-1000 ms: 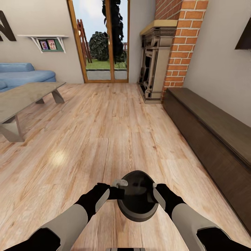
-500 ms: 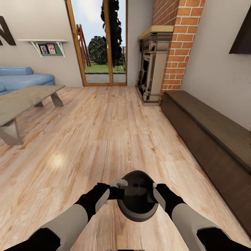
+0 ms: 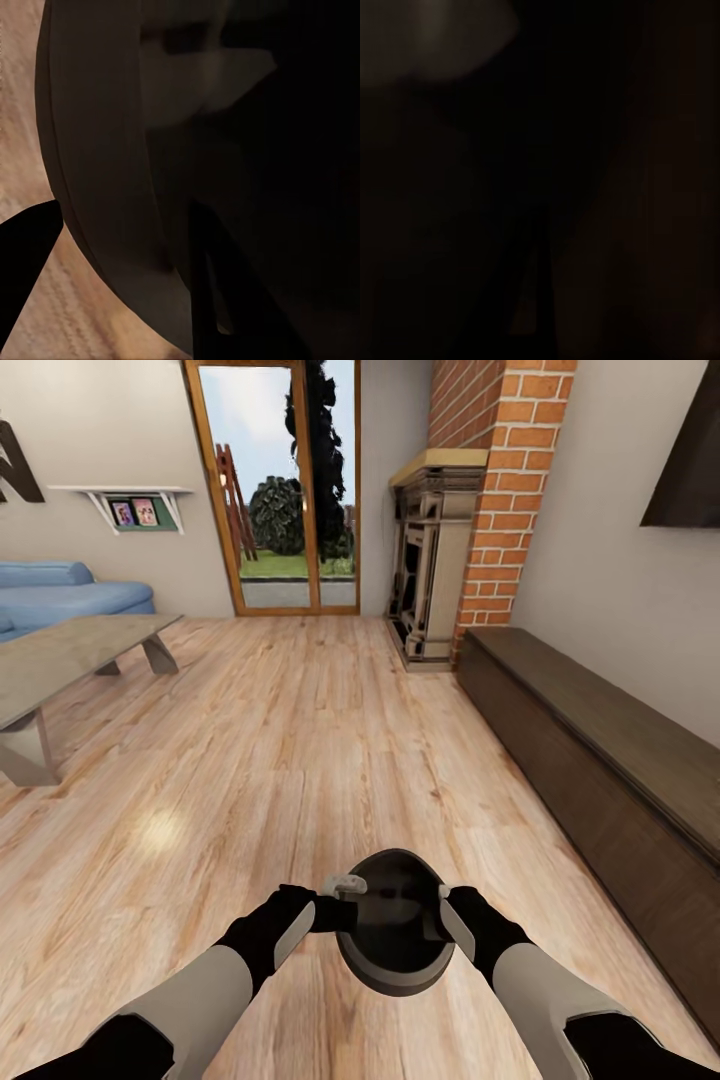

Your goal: Place each of the two pumpkins and all three candles from the living room inside a cabinet in the living room (use any cabinet), then make sure every cabinet is closed, and position the cauldron so it is next to a table in the living room.

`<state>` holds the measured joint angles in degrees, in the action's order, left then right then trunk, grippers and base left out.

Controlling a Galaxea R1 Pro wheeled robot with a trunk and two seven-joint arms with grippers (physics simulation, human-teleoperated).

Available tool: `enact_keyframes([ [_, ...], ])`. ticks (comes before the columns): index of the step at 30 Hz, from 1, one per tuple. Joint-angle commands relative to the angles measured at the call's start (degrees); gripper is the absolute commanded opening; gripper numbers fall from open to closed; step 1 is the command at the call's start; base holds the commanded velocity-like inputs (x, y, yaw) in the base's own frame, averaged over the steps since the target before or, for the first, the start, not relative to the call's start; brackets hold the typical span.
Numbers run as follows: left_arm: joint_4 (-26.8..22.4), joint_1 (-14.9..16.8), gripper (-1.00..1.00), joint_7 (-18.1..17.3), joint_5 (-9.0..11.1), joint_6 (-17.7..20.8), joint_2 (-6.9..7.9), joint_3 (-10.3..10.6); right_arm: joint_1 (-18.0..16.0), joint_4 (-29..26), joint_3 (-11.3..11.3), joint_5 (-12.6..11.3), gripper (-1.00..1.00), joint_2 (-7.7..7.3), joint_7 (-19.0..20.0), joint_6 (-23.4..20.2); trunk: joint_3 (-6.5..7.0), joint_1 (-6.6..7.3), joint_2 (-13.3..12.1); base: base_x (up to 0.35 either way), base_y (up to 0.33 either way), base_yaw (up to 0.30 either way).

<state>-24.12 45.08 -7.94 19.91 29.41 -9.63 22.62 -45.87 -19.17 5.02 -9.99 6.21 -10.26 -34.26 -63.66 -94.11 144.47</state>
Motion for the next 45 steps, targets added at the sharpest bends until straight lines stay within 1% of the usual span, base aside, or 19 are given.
enact_keyframes([
  [1,-0.1,0.1,-1.00,0.1,-0.9,0.1,0.23,0.7,0.0,0.1,1.8,-2.8,-1.00,-0.06,-0.3,0.0,0.05,0.02,0.0,0.000,0.000,-0.001],
  [8,-0.1,0.1,-1.00,0.1,-0.9,0.1,0.23,0.7,0.0,0.1,1.9,-2.8,-1.00,-0.06,-0.2,0.0,0.72,0.02,0.0,0.000,0.000,0.052],
  [17,-0.1,0.1,-1.00,0.1,-0.9,0.1,0.23,0.7,0.0,0.1,1.9,-2.8,-1.00,-0.06,-0.2,0.0,1.58,0.02,0.0,0.000,0.000,0.129],
  [45,-0.1,0.1,-1.00,0.1,-0.9,0.1,0.23,0.7,0.0,0.1,1.9,-2.8,-1.00,-0.06,-0.2,0.0,3.64,0.02,0.0,0.000,0.000,0.211],
])
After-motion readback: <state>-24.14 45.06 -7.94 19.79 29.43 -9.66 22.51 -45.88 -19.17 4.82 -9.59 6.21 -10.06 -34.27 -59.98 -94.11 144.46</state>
